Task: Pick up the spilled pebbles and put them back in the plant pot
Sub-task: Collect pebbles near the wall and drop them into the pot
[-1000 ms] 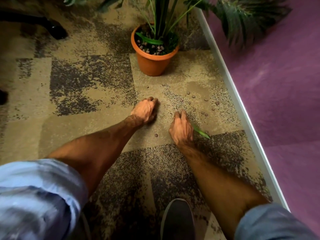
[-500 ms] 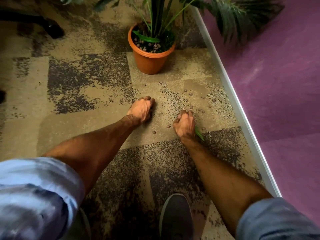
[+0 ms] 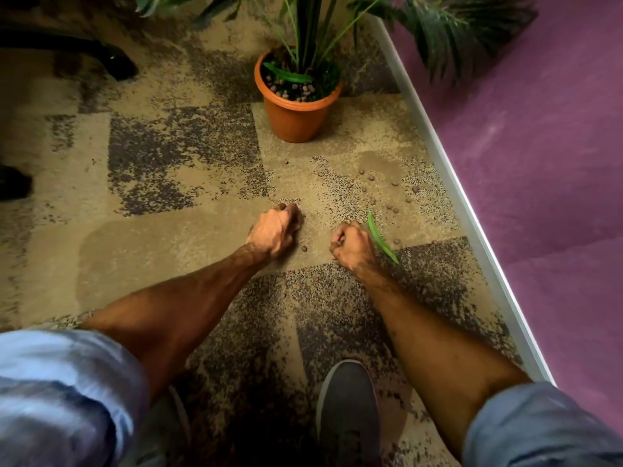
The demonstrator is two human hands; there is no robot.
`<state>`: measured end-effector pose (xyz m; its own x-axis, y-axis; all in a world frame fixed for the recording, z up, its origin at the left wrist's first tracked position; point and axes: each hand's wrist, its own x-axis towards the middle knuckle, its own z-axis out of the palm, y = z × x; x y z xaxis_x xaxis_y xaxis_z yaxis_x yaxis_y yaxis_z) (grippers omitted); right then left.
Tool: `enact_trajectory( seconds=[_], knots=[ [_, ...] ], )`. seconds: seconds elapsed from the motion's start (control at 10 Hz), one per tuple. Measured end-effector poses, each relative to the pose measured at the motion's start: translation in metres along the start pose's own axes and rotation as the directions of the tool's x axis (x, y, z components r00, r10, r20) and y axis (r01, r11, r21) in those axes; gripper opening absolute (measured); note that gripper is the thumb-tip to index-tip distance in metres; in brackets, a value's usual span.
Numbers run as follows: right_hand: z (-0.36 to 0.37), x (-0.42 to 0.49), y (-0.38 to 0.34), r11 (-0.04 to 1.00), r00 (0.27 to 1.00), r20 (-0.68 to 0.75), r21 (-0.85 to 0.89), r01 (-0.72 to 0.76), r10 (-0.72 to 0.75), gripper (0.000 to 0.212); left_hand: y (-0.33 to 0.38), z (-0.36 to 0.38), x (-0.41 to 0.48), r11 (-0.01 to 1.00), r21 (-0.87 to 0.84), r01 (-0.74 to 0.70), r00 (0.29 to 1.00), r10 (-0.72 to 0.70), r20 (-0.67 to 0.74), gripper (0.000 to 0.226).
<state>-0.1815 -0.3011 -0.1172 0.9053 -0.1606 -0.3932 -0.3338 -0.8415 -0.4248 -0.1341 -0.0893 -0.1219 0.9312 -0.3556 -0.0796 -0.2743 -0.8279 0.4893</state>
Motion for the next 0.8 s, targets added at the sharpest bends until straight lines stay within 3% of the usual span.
enact_trajectory(
  seconds=[0.1, 0.2, 0.3, 0.4, 0.5, 0.6, 0.7, 0.8],
  knots=[
    [-0.002, -0.013, 0.004, 1.000, 0.998, 0.063, -0.012, -0.006, 0.007, 0.017, 0.010, 0.003, -0.012, 0.991, -0.030, -0.127, 0.991, 0.128, 0.035, 0.021],
    [0.002, -0.032, 0.011, 1.000, 0.995, 0.100, -0.018, 0.008, -0.006, 0.017, 0.016, 0.013, -0.021, 0.991, 0.013, -0.131, 0.990, 0.130, 0.062, 0.019],
    [0.007, -0.045, 0.012, 1.000, 0.999, 0.026, 0.003, -0.021, 0.021, 0.015, 0.022, 0.021, -0.024, 0.986, 0.009, -0.165, 0.976, 0.162, 0.148, 0.013],
    [0.012, -0.056, 0.014, 0.999, 0.999, 0.027, -0.030, -0.017, 0.018, 0.021, 0.029, 0.024, -0.026, 0.980, -0.112, -0.166, 0.960, 0.186, 0.211, 0.020],
    [0.014, -0.058, 0.020, 0.987, 0.996, 0.037, -0.136, 0.082, -0.078, 0.019, 0.029, 0.030, -0.030, 0.985, -0.085, -0.153, 0.956, 0.169, 0.241, 0.020],
    [0.019, -0.056, 0.022, 0.952, 0.978, 0.051, -0.225, 0.207, -0.201, 0.015, 0.024, 0.021, -0.038, 0.987, -0.126, -0.098, 0.957, 0.128, 0.259, 0.018],
    [0.019, -0.049, 0.016, 0.990, 0.999, -0.011, 0.135, 0.032, -0.031, 0.015, 0.022, 0.008, -0.044, 0.934, -0.346, 0.093, 0.963, 0.005, 0.271, 0.016],
    [0.016, -0.056, 0.014, 0.960, 0.980, -0.024, -0.207, 0.189, -0.198, 0.018, 0.023, 0.004, -0.039, 0.858, -0.430, 0.279, 0.933, -0.136, 0.334, 0.012]
  ],
)
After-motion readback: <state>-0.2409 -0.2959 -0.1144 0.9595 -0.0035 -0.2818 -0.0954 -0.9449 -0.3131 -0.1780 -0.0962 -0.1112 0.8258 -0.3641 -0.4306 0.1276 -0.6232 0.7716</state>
